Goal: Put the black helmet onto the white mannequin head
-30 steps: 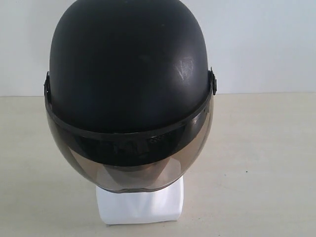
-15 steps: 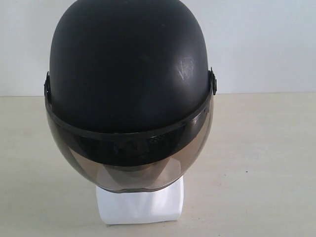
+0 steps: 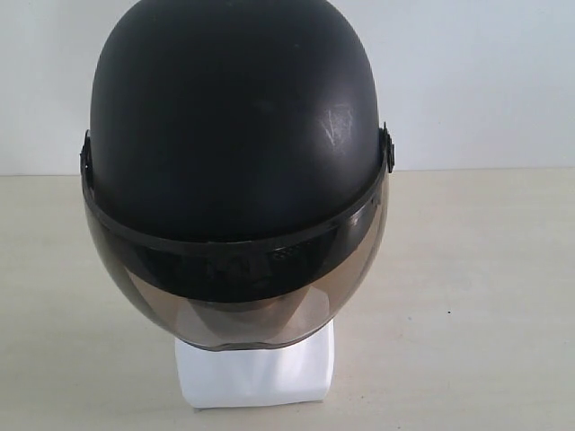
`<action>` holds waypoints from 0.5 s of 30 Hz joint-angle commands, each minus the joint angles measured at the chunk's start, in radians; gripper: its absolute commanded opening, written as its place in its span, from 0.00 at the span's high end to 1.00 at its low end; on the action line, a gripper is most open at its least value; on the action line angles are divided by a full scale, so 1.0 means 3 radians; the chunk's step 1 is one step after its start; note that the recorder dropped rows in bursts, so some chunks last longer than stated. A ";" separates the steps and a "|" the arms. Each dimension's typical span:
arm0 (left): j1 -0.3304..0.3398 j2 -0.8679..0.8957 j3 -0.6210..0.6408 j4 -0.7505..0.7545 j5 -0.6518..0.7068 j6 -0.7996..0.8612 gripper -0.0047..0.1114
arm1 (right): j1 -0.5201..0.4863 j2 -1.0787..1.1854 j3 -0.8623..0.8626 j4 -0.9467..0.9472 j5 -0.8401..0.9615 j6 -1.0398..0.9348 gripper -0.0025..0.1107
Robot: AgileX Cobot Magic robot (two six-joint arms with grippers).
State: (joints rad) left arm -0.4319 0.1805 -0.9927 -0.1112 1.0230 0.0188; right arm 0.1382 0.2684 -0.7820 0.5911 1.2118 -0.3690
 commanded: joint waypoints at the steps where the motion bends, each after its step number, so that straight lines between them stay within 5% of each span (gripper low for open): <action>1: -0.0005 -0.0073 -0.0304 0.1207 -0.0225 -0.0461 0.92 | 0.0004 -0.0008 0.0010 0.0010 0.0003 -0.0008 0.98; 4: 0.0042 -0.0327 -0.0027 0.2089 -0.0362 -0.1165 0.92 | 0.0004 -0.0008 0.0010 0.0017 0.0003 -0.0008 0.98; 6: 0.0080 -0.0507 0.0432 0.2148 -0.0745 -0.1182 0.92 | 0.0004 -0.0008 0.0010 0.0017 0.0003 -0.0008 0.98; 15: 0.0176 -0.0602 0.2003 0.1189 -0.2464 -0.0925 0.92 | 0.0004 -0.0017 0.0010 0.0028 0.0004 -0.0008 0.98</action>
State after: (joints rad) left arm -0.3974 0.0027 -0.4986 0.3561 0.4532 -0.2715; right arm 0.1382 0.2684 -0.7820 0.5961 1.2118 -0.3690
